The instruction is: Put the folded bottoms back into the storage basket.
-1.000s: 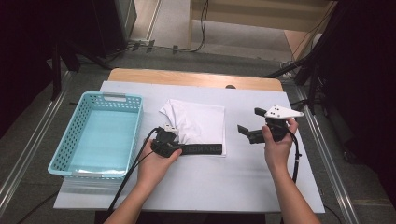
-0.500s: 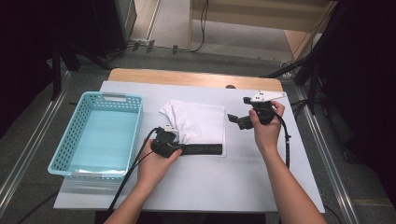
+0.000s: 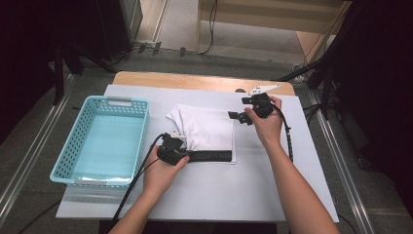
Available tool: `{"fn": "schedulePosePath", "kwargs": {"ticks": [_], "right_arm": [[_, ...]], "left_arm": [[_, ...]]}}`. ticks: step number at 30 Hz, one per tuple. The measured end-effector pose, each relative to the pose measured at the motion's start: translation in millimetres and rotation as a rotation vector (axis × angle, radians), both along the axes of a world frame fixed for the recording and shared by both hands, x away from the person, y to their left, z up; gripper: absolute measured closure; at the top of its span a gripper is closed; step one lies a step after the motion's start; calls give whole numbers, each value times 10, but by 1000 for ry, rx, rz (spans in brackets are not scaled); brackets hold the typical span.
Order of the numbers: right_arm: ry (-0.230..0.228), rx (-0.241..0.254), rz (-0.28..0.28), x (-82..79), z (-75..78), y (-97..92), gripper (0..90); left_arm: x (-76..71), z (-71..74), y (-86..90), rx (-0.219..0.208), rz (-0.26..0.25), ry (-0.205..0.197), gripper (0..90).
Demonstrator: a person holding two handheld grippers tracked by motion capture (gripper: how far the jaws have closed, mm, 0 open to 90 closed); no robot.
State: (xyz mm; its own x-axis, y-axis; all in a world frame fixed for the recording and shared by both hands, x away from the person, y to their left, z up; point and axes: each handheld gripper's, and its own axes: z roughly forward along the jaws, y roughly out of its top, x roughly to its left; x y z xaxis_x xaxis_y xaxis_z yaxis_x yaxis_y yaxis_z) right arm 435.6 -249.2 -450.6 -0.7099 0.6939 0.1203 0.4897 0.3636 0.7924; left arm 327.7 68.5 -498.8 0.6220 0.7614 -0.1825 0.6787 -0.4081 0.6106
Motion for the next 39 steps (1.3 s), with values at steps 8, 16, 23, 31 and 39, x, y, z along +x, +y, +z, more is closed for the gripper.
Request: {"fn": "schedulePosePath", "kwargs": {"ticks": [8, 16, 23, 31, 39], "right_arm": [[81, -63, 17, 225, -116, 79, 246], [120, -126, -21, 359, -269, 95, 312], [157, -192, -46, 453, -402, 73, 384], [188, -184, -21, 541, -457, 87, 442], [198, -206, -26, 588, -478, 133, 484]], "left_arm": [[1, -2, 2, -4, 0, 0, 754], [0, -4, 5, -6, 0, -1, 755], [3, -5, 9, -9, -2, 0, 755], [4, -5, 9, -9, -2, 0, 754], [5, -6, 10, -9, -3, 1, 755]]}}
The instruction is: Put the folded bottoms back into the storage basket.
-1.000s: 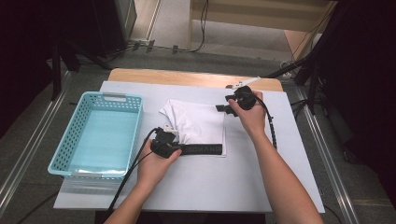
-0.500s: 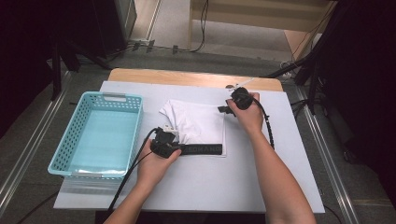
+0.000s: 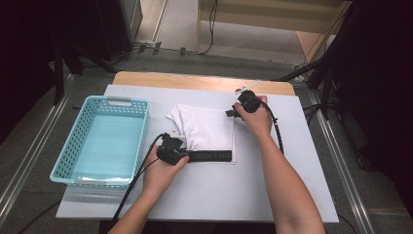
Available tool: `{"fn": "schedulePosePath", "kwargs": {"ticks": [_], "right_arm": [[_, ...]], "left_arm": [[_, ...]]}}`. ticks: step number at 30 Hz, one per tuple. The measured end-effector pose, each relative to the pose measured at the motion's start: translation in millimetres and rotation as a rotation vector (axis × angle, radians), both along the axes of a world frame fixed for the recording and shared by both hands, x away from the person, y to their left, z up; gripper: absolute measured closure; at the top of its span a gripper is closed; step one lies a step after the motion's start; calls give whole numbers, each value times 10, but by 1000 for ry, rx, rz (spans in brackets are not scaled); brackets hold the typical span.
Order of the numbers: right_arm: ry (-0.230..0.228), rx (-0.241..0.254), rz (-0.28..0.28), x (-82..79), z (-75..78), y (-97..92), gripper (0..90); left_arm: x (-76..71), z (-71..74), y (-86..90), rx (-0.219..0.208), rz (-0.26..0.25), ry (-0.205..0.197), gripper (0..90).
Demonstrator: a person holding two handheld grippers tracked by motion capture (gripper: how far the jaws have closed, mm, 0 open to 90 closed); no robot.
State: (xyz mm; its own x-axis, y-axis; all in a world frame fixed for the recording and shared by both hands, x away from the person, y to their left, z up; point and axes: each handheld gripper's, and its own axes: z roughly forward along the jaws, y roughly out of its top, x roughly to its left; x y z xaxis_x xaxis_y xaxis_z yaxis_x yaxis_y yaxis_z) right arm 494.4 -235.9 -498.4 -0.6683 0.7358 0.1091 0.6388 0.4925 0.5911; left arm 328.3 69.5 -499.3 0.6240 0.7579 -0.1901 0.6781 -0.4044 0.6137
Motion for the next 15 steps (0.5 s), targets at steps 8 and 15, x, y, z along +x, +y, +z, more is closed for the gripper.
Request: {"fn": "schedulePosePath", "kwargs": {"ticks": [8, 15], "right_arm": [[8, -8, -3, 10, -47, 14, 520], [29, 8, 34, -11, -47, 29, 714]], "left_arm": [[-1, -1, 3, -2, 0, 0, 755], [1, -2, 4, -3, 1, 3, 755]]}}
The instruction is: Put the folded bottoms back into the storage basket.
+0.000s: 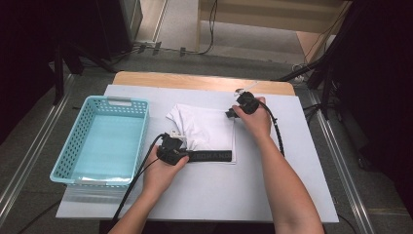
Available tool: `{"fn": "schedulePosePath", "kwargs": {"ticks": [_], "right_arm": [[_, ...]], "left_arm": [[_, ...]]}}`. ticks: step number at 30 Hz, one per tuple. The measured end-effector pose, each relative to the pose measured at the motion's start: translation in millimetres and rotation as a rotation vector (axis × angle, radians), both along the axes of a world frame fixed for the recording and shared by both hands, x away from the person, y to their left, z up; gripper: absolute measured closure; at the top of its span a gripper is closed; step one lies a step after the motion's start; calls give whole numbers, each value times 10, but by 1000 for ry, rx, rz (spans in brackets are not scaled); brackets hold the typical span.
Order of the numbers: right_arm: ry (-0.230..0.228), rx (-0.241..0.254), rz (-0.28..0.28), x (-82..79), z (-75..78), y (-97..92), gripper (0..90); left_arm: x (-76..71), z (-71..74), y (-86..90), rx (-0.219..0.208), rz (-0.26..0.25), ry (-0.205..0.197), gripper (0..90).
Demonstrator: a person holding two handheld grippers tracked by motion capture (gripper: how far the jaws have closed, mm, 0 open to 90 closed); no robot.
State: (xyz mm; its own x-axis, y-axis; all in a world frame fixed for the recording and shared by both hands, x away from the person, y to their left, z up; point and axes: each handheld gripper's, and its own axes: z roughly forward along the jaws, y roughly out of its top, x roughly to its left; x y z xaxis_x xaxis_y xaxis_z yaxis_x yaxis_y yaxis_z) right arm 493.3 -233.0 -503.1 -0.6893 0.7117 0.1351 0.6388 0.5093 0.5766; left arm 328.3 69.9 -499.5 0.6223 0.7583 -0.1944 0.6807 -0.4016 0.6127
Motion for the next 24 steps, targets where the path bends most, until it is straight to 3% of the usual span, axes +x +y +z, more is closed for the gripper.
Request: {"fn": "schedulePosePath", "kwargs": {"ticks": [13, 24], "right_arm": [[42, 14, -18, 6, 10, 18, 798], [54, -27, -46, -17, 58, 87, 832]], "left_arm": [[-14, 4, -12, 8, -1, -6, 766], [-20, 2, -7, -6, -5, -17, 792]]}}
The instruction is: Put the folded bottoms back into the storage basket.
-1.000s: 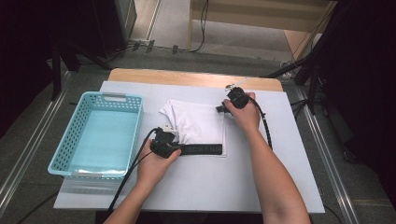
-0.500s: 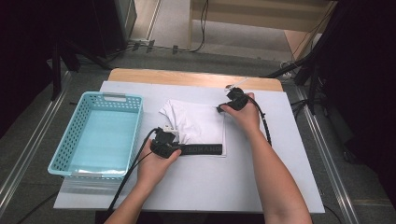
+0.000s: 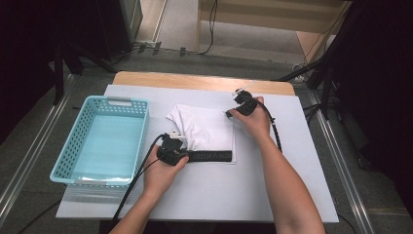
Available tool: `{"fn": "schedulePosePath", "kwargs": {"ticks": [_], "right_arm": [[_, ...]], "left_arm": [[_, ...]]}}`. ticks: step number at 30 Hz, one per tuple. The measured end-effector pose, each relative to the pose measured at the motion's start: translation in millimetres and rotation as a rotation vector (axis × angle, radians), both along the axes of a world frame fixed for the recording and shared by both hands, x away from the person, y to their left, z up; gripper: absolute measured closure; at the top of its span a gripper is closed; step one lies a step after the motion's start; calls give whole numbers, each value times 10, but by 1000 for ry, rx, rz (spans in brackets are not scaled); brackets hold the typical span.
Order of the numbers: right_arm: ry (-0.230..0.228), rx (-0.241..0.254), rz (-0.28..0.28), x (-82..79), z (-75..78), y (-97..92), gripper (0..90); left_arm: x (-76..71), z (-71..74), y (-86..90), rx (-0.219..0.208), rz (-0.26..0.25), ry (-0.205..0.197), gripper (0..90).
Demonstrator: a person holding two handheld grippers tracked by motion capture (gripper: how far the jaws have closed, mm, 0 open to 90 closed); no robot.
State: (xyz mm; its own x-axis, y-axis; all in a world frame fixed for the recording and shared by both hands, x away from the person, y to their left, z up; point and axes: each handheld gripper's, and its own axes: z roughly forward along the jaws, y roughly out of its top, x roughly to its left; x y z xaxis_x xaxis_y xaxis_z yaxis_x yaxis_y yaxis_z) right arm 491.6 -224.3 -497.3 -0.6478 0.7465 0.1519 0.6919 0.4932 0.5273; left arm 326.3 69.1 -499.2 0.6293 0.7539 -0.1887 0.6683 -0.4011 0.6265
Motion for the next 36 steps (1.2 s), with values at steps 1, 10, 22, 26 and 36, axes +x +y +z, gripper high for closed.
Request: {"fn": "schedulePosePath", "kwargs": {"ticks": [1, 10, 22, 26, 36], "right_arm": [[3, -5, -2, -1, 9, 4, 832], [-29, 49, -10, -45, 264, -38, 833], [-133, 62, 28, -185, 868, 44, 835], [-159, 84, 38, -207, 1048, 49, 835], [-199, 124, 44, -254, 1381, 93, 835]], "left_arm": [[2, 2, 1, -3, 0, 2, 795], [-14, 152, -28, -25, -22, -13, 799], [-43, 609, 39, -95, -31, -75, 799], [-42, 722, 73, -113, -31, -87, 799], [-5, 1033, 248, -166, -38, -122, 799]]}}
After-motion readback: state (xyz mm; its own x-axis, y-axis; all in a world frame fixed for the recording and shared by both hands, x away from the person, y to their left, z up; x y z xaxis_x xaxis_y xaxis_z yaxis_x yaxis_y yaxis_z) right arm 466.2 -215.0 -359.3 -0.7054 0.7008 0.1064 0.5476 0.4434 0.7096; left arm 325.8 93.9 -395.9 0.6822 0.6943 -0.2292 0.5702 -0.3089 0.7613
